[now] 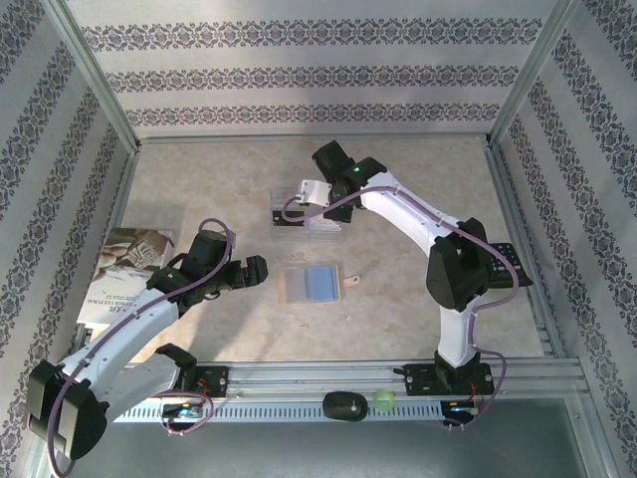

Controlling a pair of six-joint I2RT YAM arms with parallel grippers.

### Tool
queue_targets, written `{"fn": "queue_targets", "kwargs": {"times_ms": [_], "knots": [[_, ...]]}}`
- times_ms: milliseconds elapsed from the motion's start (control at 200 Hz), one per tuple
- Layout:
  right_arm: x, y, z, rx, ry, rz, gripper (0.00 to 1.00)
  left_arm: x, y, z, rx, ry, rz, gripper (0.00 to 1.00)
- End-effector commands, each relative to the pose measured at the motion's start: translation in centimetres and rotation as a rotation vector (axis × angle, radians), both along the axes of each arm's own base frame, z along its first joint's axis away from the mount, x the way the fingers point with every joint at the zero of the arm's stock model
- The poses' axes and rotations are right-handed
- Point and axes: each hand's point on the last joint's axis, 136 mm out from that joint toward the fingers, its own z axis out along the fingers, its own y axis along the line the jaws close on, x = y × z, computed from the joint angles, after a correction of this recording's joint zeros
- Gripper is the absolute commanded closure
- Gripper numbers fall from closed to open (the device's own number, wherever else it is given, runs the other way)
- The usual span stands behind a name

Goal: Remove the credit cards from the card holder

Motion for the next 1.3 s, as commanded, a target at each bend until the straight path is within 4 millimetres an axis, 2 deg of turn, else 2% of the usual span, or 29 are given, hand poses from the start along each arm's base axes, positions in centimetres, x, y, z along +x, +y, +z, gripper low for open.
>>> {"fn": "queue_targets", "kwargs": {"times_ms": [0,160,255,410,754,969,1294], "knots": [[-0.3,0.2,0.3,0.010,0.045,0.052,1.00,0.2,1.1,0.0,0.027,0.036,0.046,0.00],[-1.2,1.2,0.0,0.058,0.104,0.089,1.00,0.7,0.8,0.2,-0.009,0.054,0.049,0.00],[-1.9,1.8,-0.9,0.060,0.129,0.120,1.00,1.0,1.0,0.2,-0.005,0.052,0.059,0.00],[-1.0,1.7,-2.3,-0.005,0.115,0.122,1.00,1.3,0.9,-0.7,-0.013,0.083,0.064,0.00],[0.0,2.6,-3.7,-0.023,0.098,0.140,1.00,1.5,0.8,-1.6,-0.030,0.099,0.069,0.00],[0.0,3.1,-4.1,-0.016,0.097,0.146,1.00,1.4,0.7,-2.4,-0.041,0.112,0.071,0.00],[0.0,3.2,-5.7,-0.020,0.136,0.130,1.00,1.4,0.4,-2.8,-0.060,0.120,0.068,0.00]]}}
